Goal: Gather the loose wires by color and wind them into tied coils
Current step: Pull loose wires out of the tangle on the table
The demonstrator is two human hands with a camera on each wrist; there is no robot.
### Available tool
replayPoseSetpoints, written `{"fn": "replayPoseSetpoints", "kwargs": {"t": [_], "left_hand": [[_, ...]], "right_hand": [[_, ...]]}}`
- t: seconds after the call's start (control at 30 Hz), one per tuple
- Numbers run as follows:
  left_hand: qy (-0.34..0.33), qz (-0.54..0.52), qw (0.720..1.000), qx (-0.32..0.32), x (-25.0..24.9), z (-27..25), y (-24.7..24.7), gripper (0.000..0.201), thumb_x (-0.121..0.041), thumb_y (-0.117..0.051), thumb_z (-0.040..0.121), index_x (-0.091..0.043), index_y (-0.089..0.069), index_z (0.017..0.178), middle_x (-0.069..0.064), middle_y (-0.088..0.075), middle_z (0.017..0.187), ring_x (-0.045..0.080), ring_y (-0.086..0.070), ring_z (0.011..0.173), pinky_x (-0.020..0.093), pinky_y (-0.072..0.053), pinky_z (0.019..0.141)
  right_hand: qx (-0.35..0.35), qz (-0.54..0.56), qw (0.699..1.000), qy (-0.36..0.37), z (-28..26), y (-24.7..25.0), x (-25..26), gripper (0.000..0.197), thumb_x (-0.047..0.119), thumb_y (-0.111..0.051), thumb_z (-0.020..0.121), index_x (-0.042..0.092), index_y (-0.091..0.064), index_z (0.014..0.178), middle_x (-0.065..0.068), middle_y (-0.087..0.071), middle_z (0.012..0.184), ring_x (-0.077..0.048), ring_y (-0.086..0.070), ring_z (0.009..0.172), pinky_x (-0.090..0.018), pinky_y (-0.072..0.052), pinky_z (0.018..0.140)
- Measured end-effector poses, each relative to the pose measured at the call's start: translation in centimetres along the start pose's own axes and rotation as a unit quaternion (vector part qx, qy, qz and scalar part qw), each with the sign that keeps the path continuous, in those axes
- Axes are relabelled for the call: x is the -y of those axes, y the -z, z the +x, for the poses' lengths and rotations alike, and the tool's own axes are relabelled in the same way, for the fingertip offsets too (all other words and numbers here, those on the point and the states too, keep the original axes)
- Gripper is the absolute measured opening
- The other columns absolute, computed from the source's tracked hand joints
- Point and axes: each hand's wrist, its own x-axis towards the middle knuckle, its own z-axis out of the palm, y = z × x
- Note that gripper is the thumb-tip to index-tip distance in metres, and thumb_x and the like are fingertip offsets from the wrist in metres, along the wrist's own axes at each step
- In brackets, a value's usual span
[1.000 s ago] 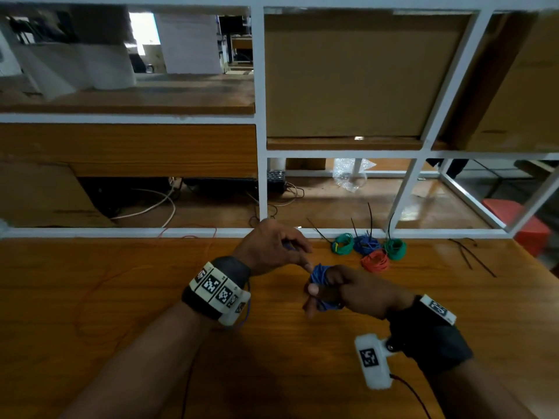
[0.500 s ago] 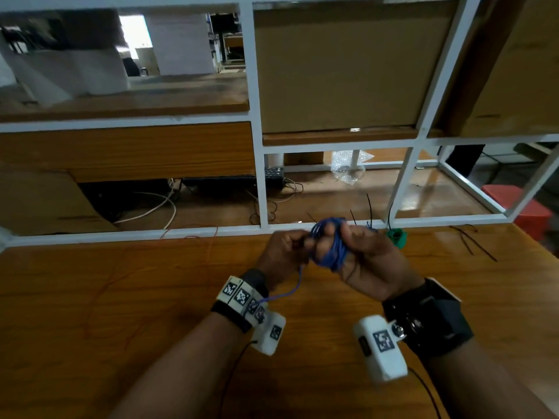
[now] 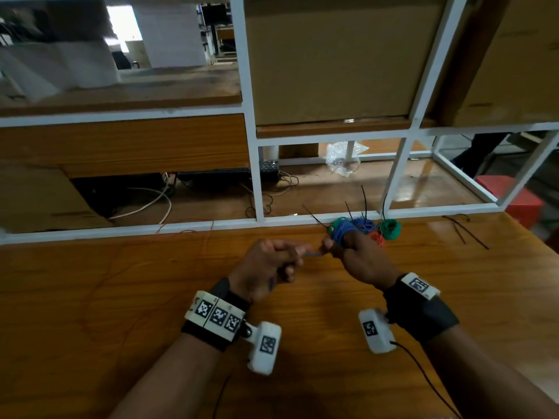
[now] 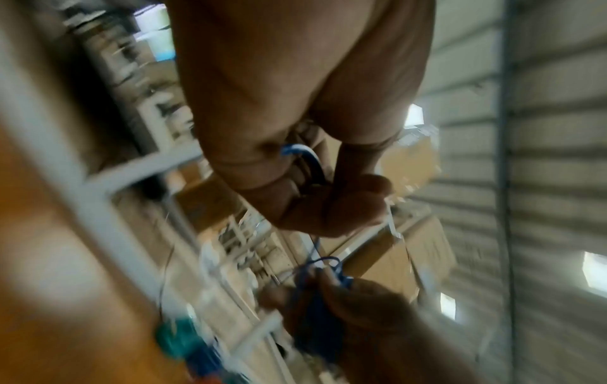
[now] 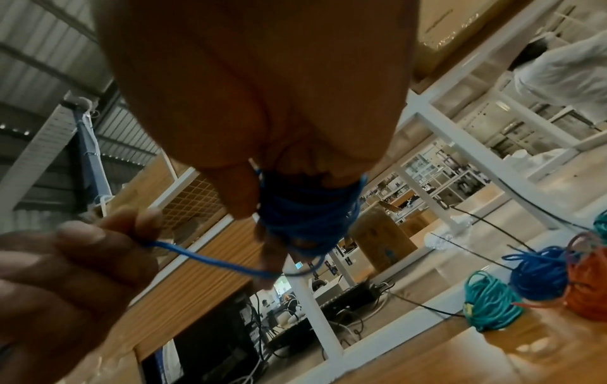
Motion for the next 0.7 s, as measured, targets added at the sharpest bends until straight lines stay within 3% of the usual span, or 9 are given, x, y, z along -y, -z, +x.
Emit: {"fn": "replayPoseSetpoints", "kwargs": {"t": [0.13,0.23,0.3,0.37,0.43,0.5,0.53,0.63,0.7], "left_hand": [[-0.065,0.247,0.967,-0.002,-2.2,0.0,0.6,0.021,-0.015,-0.065,0.095,-0.006,-0.069,0.114,0.009,-0.075,0.081,0.013,-0.060,0.059,0.024,-0.052,0.054],[-0.095,0.333,0.936,0.069,-4.0,0.4,0.5,0.024,-0.018,-0.066,0.095,-0.011,-0.069,0.118,0.008,-0.077,0.085,0.017,-0.063,0.060,0.028,-0.054,0.057],[-0.124,0.371,0.916,0.089,-5.0,0.8,0.4,0.020,-0.021,-0.068,0.094,-0.011,-0.072,0.111,0.006,-0.077,0.084,0.019,-0.064,0.059,0.029,-0.054,0.057],[-0.146,0.371,0.914,0.078,-5.5,1.1,0.2,0.018,-0.022,-0.068,0.094,-0.010,-0.074,0.105,0.006,-0.076,0.083,0.019,-0.063,0.057,0.026,-0.053,0.055],[-0.162,0.333,0.927,0.065,-5.5,1.4,0.2,0.019,-0.023,-0.070,0.092,-0.006,-0.075,0.100,0.010,-0.076,0.083,0.019,-0.060,0.054,0.026,-0.050,0.052],[-0.169,0.284,0.942,0.055,-4.9,1.6,0.3,0.023,-0.025,-0.072,0.090,-0.003,-0.075,0.097,0.014,-0.075,0.084,0.019,-0.057,0.051,0.026,-0.048,0.049],[-0.169,0.252,0.952,0.049,-4.4,1.7,0.3,0.026,-0.026,-0.072,0.089,-0.001,-0.075,0.097,0.016,-0.075,0.084,0.020,-0.057,0.051,0.026,-0.048,0.048],[-0.167,0.156,0.973,0.020,-2.5,2.1,0.2,0.025,-0.023,-0.071,0.089,0.001,-0.074,0.097,0.012,-0.074,0.084,0.026,-0.058,0.059,0.026,-0.050,0.051],[-0.157,0.135,0.978,-0.015,-0.4,2.4,-0.5,0.013,-0.011,-0.063,0.094,-0.007,-0.076,0.091,0.007,-0.070,0.077,0.029,-0.060,0.065,0.030,-0.052,0.055]], "right_hand": [[0.169,0.013,0.986,0.010,-1.3,0.0,-0.4,0.034,0.047,-0.059,0.102,0.018,-0.075,0.092,-0.006,-0.074,0.093,-0.024,-0.066,0.083,-0.046,-0.055,0.085],[0.290,0.056,0.955,0.000,-2.7,-0.1,0.9,0.032,0.037,-0.055,0.107,0.018,-0.078,0.096,0.006,-0.074,0.094,-0.014,-0.061,0.083,-0.028,-0.046,0.083],[0.358,0.108,0.927,0.012,-3.7,-0.2,1.9,0.032,0.029,-0.052,0.109,0.023,-0.080,0.096,0.010,-0.077,0.105,-0.009,-0.066,0.102,-0.025,-0.047,0.095],[0.394,0.173,0.902,0.044,-4.4,-0.5,2.0,0.031,0.024,-0.049,0.110,0.005,-0.074,0.112,-0.008,-0.075,0.122,-0.024,-0.060,0.129,-0.043,-0.040,0.116],[0.421,0.254,0.869,0.061,-5.1,-0.9,2.4,0.031,0.016,-0.047,0.109,-0.006,-0.066,0.116,-0.025,-0.070,0.123,-0.044,-0.051,0.136,-0.058,-0.027,0.122],[0.433,0.363,0.821,0.080,-5.7,-1.0,2.9,0.025,0.011,-0.045,0.107,-0.004,-0.063,0.115,-0.024,-0.071,0.113,-0.058,-0.044,0.135,-0.068,-0.019,0.121],[0.432,0.418,0.794,0.092,-5.8,-1.0,3.2,0.023,0.010,-0.044,0.106,-0.003,-0.061,0.115,-0.021,-0.072,0.108,-0.057,-0.045,0.135,-0.069,-0.019,0.121],[0.368,0.606,0.700,0.083,-5.7,-0.7,3.9,0.021,0.012,-0.049,0.106,-0.003,-0.059,0.116,-0.019,-0.074,0.104,-0.036,-0.050,0.136,-0.047,-0.033,0.121],[0.284,0.705,0.649,0.041,-5.3,-0.8,4.6,0.021,0.014,-0.055,0.104,-0.002,-0.062,0.115,-0.019,-0.073,0.102,-0.035,-0.053,0.134,-0.043,-0.039,0.118]]}}
